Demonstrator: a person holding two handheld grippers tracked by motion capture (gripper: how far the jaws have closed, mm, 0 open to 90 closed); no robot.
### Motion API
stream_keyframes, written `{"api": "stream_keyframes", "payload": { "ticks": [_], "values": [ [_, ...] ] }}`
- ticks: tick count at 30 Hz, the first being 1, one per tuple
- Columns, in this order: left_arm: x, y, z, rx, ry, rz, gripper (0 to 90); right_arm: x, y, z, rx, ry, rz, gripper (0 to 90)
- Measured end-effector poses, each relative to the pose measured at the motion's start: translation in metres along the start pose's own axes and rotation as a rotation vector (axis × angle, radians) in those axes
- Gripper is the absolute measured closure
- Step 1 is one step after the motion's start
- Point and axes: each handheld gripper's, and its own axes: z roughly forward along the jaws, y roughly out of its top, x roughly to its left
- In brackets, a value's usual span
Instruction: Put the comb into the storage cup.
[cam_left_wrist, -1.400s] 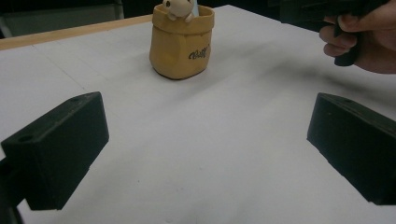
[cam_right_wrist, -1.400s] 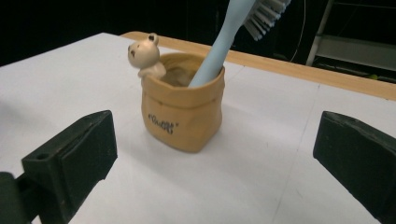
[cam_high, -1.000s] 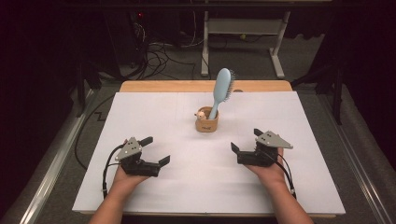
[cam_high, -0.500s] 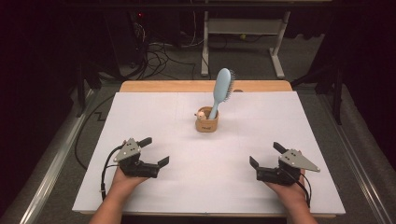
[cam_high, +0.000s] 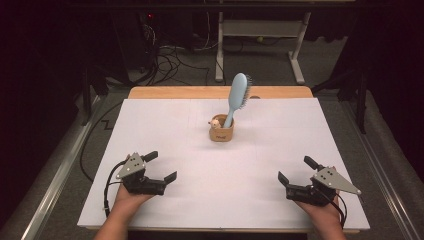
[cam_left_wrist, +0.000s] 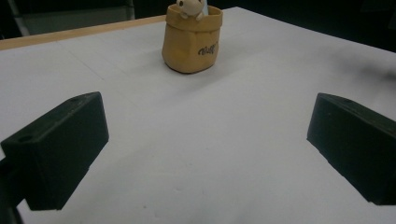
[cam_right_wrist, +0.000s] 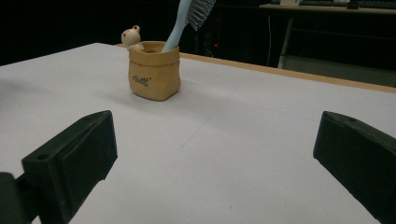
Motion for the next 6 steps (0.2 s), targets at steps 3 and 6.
{"api": "stream_keyframes", "payload": {
  "ticks": [3,6],
  "values": [
    [-0.001,0.0008,0.0001,-0.002,-0.002,0.004,0.0,0.0,0.0001,0.0,0.0,0.003,0.001,0.2],
    [-0.0004,0.0012,-0.0008,-0.008,-0.003,0.003,0.0,-0.0007,0.0008,-0.0006,-0.005,0.002,0.003,0.2]
  ]
}}
